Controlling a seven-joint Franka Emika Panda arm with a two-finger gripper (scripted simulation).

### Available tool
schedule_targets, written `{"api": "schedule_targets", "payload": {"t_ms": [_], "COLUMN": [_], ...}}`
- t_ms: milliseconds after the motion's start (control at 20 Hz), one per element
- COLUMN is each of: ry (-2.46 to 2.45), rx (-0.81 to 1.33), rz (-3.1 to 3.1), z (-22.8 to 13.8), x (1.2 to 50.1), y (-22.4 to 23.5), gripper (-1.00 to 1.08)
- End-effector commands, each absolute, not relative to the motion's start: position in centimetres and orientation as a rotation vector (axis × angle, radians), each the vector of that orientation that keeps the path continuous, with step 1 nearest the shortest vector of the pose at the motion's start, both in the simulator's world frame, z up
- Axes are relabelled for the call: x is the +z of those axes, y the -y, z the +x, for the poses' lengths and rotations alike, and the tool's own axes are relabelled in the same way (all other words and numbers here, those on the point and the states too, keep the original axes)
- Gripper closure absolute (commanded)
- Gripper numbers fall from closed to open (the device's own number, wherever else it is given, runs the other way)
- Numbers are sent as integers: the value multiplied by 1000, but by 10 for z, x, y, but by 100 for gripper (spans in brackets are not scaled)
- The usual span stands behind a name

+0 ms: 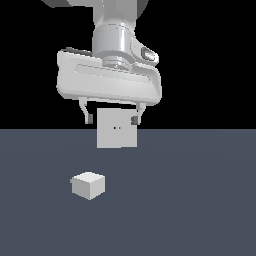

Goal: Plug the charger into the wall socket.

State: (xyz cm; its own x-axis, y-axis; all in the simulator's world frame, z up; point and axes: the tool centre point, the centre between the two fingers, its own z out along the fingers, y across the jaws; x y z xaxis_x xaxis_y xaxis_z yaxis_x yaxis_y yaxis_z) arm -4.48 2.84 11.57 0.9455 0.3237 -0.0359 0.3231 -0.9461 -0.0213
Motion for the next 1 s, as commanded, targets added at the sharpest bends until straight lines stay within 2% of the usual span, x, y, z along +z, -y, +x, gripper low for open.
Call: {"api": "schedule_targets", "payload": {"t_ms": [0,950], "ry": [633,1374], "rx": [41,-87], "rz": [-3059,-2786], "z": [-50,-92], "x": [110,70], "y": [-34,-60], "gripper": [-92,-92]}}
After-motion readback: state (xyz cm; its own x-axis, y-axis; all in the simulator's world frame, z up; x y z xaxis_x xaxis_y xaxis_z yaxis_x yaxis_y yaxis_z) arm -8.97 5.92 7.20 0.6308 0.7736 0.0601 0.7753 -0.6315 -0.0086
